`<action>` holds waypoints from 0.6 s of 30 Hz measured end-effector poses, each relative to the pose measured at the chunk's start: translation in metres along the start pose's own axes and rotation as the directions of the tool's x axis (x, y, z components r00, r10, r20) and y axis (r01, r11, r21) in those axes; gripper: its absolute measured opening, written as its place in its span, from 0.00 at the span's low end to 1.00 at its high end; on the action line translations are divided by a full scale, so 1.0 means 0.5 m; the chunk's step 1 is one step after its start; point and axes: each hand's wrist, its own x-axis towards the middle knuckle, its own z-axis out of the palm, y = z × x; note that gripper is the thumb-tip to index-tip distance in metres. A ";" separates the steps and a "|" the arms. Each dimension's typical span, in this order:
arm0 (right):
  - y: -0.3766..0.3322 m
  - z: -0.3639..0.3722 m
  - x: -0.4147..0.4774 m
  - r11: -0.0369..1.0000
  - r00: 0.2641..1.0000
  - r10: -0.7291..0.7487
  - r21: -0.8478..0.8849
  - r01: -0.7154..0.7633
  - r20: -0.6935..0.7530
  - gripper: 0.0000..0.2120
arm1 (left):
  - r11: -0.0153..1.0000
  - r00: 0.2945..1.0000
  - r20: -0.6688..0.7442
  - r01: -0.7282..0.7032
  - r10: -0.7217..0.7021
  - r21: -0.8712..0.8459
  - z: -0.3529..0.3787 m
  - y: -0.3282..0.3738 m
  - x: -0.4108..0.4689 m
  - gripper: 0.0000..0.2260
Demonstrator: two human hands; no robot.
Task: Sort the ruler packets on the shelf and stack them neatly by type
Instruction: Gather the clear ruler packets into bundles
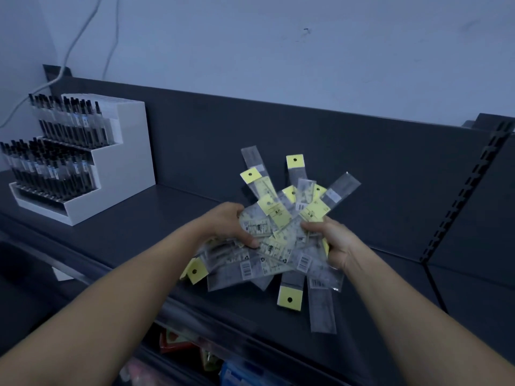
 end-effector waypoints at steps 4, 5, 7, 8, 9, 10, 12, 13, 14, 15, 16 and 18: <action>-0.035 -0.009 -0.015 0.992 0.991 -0.117 0.036 0.120 -0.064 0.08 | 0.996 0.993 -0.116 -0.028 0.017 -0.090 -0.001 0.045 -0.004 0.47; -0.039 -0.013 -0.018 0.989 0.988 -0.134 0.046 0.138 -0.076 0.08 | 0.994 0.991 -0.133 -0.023 0.008 -0.111 0.003 0.056 -0.005 0.52; -0.043 -0.024 -0.024 0.985 0.985 -0.142 0.085 0.150 -0.093 0.09 | 0.988 0.987 -0.163 -0.007 -0.018 -0.153 0.019 0.079 -0.015 0.41; -0.043 -0.029 -0.027 0.984 0.986 -0.137 0.106 0.146 -0.093 0.10 | 0.982 0.984 -0.174 0.001 -0.035 -0.191 0.028 0.090 -0.019 0.33; -0.042 -0.032 -0.030 0.983 0.987 -0.128 0.121 0.139 -0.092 0.13 | 0.975 0.981 -0.188 -0.005 -0.038 -0.222 0.036 0.099 -0.021 0.29; -0.041 -0.036 -0.033 0.983 0.988 -0.123 0.129 0.134 -0.089 0.14 | 0.967 0.981 -0.187 -0.008 -0.041 -0.255 0.044 0.104 -0.024 0.32; -0.036 -0.045 -0.038 0.985 0.989 -0.116 0.114 0.126 -0.091 0.15 | 0.955 0.982 -0.183 -0.007 -0.049 -0.296 0.058 0.109 -0.025 0.51; -0.033 -0.052 -0.038 0.987 0.988 -0.119 0.092 0.128 -0.100 0.15 | 0.953 0.982 -0.183 -0.007 -0.051 -0.303 0.065 0.100 -0.012 0.60; -0.029 -0.061 -0.038 0.989 0.985 -0.122 0.066 0.130 -0.120 0.15 | 0.953 0.983 -0.174 -0.003 -0.052 -0.303 0.071 0.094 -0.008 0.64; -0.027 -0.072 -0.037 0.990 0.982 -0.123 0.048 0.131 -0.140 0.16 | 0.950 0.983 -0.175 0.001 -0.058 -0.311 0.073 0.089 -0.004 0.65; -0.024 -0.083 -0.037 0.991 0.980 -0.122 0.040 0.130 -0.159 0.16 | 0.947 0.981 -0.180 0.007 -0.068 -0.320 0.074 0.082 -0.001 0.64; -0.021 -0.106 -0.038 0.992 0.973 -0.117 0.032 0.125 -0.199 0.13 | 0.942 0.980 -0.178 0.024 -0.088 -0.334 0.071 0.079 -0.008 0.60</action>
